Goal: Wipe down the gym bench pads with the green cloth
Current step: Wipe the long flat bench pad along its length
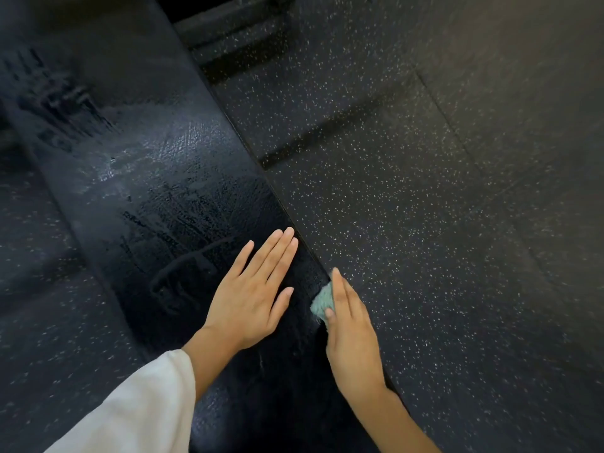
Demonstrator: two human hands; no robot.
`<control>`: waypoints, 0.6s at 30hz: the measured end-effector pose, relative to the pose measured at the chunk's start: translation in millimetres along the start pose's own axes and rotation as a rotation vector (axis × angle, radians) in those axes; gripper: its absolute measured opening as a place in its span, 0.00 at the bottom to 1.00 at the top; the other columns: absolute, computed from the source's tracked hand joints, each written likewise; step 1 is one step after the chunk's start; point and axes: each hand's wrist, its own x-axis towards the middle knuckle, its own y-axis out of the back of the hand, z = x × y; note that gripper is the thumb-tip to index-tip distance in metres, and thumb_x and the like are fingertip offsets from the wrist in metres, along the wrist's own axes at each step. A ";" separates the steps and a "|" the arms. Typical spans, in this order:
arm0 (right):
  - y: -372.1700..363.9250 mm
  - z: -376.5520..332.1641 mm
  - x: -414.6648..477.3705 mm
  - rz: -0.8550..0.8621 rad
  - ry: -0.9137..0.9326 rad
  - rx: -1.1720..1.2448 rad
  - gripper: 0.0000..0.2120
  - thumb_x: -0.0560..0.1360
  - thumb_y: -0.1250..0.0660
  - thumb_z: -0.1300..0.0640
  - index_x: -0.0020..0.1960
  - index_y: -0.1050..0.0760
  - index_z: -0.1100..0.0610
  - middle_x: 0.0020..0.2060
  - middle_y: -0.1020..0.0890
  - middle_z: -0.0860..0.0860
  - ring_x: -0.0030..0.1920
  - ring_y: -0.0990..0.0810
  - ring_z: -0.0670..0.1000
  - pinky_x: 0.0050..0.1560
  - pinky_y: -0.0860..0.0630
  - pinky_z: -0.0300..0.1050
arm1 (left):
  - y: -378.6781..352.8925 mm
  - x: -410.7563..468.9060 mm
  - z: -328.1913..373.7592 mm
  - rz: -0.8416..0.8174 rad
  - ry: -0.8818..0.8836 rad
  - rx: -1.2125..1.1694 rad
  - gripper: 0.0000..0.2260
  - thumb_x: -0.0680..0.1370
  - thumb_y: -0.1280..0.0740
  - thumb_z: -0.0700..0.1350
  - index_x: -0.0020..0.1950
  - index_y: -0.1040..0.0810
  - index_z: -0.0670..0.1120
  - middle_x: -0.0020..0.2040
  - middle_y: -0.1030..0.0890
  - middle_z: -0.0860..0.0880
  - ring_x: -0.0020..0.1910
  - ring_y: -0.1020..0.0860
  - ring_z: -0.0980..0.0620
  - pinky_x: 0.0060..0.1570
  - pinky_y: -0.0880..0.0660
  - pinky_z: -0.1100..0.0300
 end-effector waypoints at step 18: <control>13.7 -0.6 -12.0 -0.081 -0.100 0.092 0.26 0.80 0.53 0.47 0.73 0.59 0.30 0.71 0.48 0.25 0.69 0.47 0.27 0.64 0.44 0.22 | 16.0 9.4 -47.9 -0.014 -0.050 -0.041 0.27 0.83 0.51 0.53 0.79 0.47 0.42 0.80 0.47 0.47 0.79 0.48 0.50 0.74 0.45 0.48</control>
